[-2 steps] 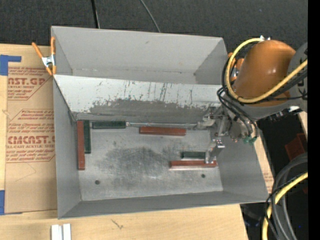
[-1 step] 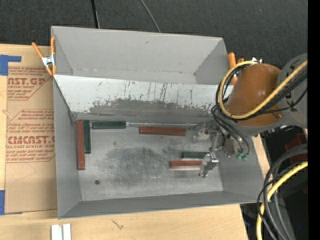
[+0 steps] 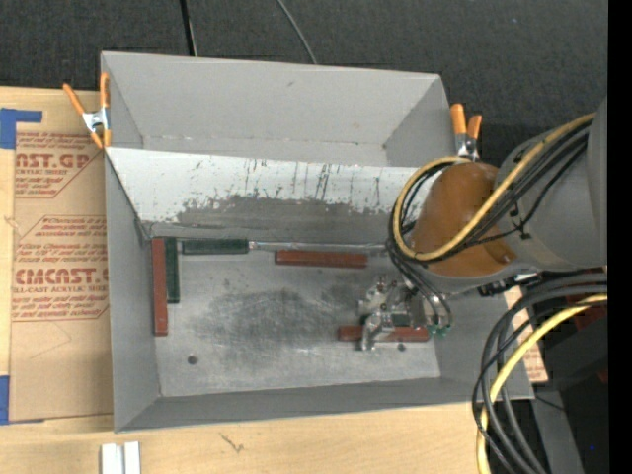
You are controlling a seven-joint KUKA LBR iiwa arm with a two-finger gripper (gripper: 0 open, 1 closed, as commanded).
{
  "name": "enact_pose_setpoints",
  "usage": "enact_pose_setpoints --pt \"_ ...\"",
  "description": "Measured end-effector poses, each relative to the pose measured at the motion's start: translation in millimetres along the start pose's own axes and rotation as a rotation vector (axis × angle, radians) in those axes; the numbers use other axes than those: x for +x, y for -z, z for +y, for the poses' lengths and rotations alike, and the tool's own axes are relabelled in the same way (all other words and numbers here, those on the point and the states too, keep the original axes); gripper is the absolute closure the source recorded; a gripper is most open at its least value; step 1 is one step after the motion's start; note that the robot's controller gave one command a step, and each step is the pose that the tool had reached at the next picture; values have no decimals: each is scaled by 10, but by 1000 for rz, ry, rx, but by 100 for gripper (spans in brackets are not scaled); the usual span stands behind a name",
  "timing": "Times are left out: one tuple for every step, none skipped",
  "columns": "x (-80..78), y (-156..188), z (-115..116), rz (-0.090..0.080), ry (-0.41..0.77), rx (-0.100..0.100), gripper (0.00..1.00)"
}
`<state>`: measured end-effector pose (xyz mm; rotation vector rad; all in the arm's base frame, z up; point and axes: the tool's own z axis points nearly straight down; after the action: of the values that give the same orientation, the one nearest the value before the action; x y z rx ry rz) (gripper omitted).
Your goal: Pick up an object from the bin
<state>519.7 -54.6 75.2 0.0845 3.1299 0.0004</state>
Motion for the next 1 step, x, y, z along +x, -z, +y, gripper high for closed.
enact_pose_setpoints --pt "0 0 0 0 0 0 100"
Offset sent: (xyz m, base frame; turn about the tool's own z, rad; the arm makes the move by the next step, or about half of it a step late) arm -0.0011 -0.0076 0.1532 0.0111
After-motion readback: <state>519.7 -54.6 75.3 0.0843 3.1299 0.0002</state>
